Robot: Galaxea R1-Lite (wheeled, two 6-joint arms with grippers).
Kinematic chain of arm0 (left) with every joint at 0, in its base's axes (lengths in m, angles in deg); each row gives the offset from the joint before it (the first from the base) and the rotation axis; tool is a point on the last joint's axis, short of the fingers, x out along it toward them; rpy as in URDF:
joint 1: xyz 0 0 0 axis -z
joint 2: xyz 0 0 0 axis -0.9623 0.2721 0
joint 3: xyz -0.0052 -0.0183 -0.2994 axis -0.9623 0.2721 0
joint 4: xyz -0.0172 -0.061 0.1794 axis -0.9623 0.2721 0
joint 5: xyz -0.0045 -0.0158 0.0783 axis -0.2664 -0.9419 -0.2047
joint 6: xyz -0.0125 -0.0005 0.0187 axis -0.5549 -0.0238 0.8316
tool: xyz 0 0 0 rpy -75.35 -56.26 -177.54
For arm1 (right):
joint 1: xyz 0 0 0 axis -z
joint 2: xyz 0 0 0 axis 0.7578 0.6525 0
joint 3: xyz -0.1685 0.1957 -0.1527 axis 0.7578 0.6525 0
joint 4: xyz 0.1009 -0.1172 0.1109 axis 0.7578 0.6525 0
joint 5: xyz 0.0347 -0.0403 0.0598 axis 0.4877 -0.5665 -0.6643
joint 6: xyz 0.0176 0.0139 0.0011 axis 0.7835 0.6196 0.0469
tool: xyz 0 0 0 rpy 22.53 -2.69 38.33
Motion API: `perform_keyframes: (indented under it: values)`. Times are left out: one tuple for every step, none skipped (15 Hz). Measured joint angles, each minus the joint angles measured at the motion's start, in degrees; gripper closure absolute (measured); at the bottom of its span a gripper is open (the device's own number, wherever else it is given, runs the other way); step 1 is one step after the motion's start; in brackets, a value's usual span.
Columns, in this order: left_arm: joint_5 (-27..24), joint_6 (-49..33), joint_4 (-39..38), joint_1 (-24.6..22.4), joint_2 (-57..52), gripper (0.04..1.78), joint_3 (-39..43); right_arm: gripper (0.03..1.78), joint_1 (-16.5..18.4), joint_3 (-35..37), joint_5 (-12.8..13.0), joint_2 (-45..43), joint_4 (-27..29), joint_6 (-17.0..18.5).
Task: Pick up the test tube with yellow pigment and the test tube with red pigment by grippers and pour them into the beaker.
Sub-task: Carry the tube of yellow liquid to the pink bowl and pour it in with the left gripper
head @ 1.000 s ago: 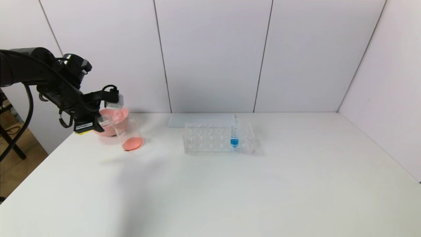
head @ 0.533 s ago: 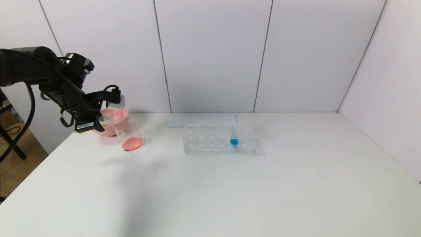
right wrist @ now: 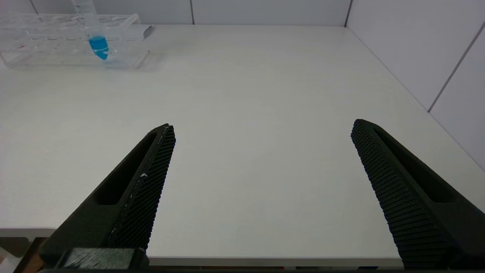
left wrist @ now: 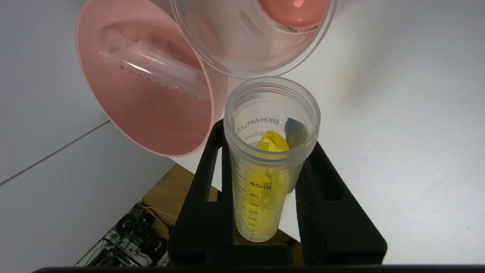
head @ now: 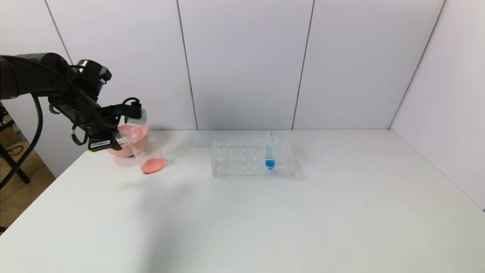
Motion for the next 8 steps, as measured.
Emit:
perform_keyframes:
  values:
    - [0.44, 0.00, 0.00, 0.09, 0.00, 1.35, 0.00, 0.11, 0.00, 0.00, 0.00, 0.00, 0.00, 0.02]
    - [0.88, 0.00, -0.10, 0.17, 0.00, 1.35, 0.00, 0.11, 0.00, 0.00, 0.02, 0.00, 0.00, 0.02]
    - [1.00, 0.00, -0.07, 0.24, -0.02, 1.35, 0.00, 0.11, 0.00, 0.00, 0.02, 0.00, 0.00, 0.02]
    - [1.24, -0.01, -0.07, 0.24, 0.00, 1.35, 0.00, 0.11, 0.00, 0.00, 0.00, 0.00, 0.00, 0.02]
    - [1.95, 0.00, -0.10, 0.30, 0.00, 1.35, 0.02, 0.11, 0.00, 0.00, 0.00, 0.00, 0.00, 0.00]
    - [2.69, 0.02, -0.10, 0.41, 0.02, 1.35, 0.02, 0.11, 0.00, 0.00, 0.02, 0.00, 0.00, 0.00]
    - [3.22, 0.00, -0.16, 0.52, 0.06, 1.35, 0.02, 0.11, 0.00, 0.00, 0.00, 0.00, 0.00, 0.02]
    - [3.36, 0.02, -0.38, 0.68, 0.09, 1.35, 0.02, 0.11, 0.00, 0.00, 0.00, 0.00, 0.00, 0.02]
